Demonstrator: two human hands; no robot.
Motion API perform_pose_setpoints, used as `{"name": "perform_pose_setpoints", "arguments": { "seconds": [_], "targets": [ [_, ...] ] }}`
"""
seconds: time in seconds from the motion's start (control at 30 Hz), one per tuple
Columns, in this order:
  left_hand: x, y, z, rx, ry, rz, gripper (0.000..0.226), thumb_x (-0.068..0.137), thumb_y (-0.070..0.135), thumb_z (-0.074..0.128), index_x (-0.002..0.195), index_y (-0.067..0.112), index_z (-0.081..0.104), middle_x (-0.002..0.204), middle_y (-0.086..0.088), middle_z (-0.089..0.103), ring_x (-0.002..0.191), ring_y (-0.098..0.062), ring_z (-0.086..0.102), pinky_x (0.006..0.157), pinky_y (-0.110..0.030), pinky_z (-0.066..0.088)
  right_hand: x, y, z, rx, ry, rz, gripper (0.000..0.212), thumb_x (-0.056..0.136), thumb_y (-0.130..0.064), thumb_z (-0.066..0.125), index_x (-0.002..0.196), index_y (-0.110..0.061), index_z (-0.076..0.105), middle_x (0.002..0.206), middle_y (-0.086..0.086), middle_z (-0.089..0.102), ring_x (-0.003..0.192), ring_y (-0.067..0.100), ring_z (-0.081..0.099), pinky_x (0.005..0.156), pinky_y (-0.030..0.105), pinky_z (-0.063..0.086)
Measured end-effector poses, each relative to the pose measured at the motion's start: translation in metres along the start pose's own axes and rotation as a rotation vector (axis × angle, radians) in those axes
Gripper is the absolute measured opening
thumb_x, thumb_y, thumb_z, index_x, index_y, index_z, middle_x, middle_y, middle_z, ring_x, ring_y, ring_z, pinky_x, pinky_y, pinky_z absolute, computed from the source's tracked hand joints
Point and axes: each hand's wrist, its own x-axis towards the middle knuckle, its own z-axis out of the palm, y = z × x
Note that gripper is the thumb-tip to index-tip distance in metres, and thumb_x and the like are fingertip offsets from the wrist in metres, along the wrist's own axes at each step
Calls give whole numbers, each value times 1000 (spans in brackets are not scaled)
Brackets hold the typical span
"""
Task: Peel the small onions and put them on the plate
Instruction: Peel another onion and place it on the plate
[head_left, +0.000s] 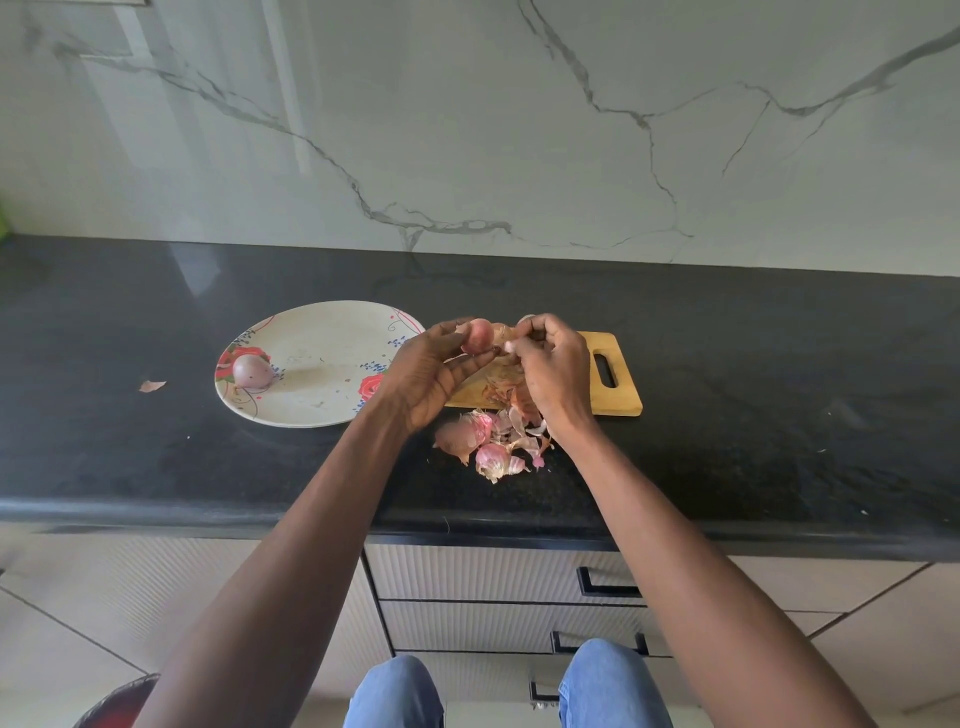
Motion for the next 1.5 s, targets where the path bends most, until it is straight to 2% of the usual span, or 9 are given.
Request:
{"name": "perform_pose_setpoints", "arguments": {
  "seconds": [0.17, 0.27, 0.4, 0.6, 0.77, 0.97, 1.23, 1.4, 1.5],
  "targets": [
    [0, 2, -2, -43, 16, 9, 18, 99, 7, 57, 114, -1, 61, 113, -22, 67, 92, -29, 73, 82, -34, 62, -3, 5, 2, -111, -12, -117, 25, 92, -14, 69, 67, -11, 70, 65, -8, 62, 59, 5, 56, 56, 25, 45],
    [-1, 2, -1, -7, 4, 21, 16, 99, 5, 56, 112, -1, 63, 105, -18, 71, 87, -23, 74, 77, -29, 62, -3, 4, 2, -90, -12, -196, 8, 87, -15, 76, 93, -9, 78, 92, 0, 73, 83, 6, 66, 74, 20, 53],
    [-2, 3, -1, -18, -6, 11, 16, 97, 0, 56, 110, -4, 65, 106, -19, 71, 88, -23, 74, 74, -29, 62, -4, 2, 3, -103, -76, -238, 30, 83, -13, 80, 113, -12, 75, 111, 1, 72, 105, 13, 67, 89, 25, 55],
    [-3, 3, 0, -25, -14, -20, 21, 99, -5, 51, 118, -5, 59, 102, -24, 72, 91, -31, 75, 76, -34, 63, -3, 5, 2, -134, 43, -251, 21, 81, -4, 80, 102, -1, 77, 99, 6, 74, 87, -11, 61, 81, 3, 45],
    [-2, 0, 0, -38, 3, -18, 31, 99, -6, 51, 129, -8, 54, 102, -25, 72, 91, -33, 75, 74, -34, 63, -1, 7, 2, -64, 9, -185, 12, 80, -5, 81, 92, -6, 77, 89, 2, 72, 85, 10, 68, 80, 26, 57],
    [-1, 1, 0, 1, 4, -13, 15, 98, -7, 51, 110, -4, 60, 100, -23, 71, 87, -30, 75, 76, -36, 64, 3, 7, 0, -20, -102, -73, 17, 85, -10, 79, 101, -9, 73, 97, 3, 73, 92, 15, 70, 83, 33, 59],
    [2, -1, -1, 36, 17, 4, 18, 97, -4, 55, 114, -5, 59, 107, -23, 70, 92, -32, 74, 80, -38, 63, 0, 10, 5, -228, -64, -291, 9, 86, -3, 75, 94, -7, 73, 94, 0, 65, 87, 9, 60, 78, 6, 45],
    [1, -3, 2, 31, 7, 7, 26, 100, 1, 54, 126, -3, 56, 105, -23, 73, 95, -34, 74, 77, -36, 64, -3, 7, 8, -251, -105, -256, 5, 94, -5, 66, 96, -9, 64, 98, -1, 60, 93, 11, 58, 79, 17, 48],
    [1, -2, 2, 37, 3, -23, 24, 102, 6, 53, 124, -2, 58, 113, -28, 68, 93, -34, 73, 78, -36, 64, -2, 4, 6, -185, -96, -155, 6, 98, -8, 61, 99, -14, 60, 101, -1, 61, 89, 4, 56, 74, 7, 45]
  ]
}}
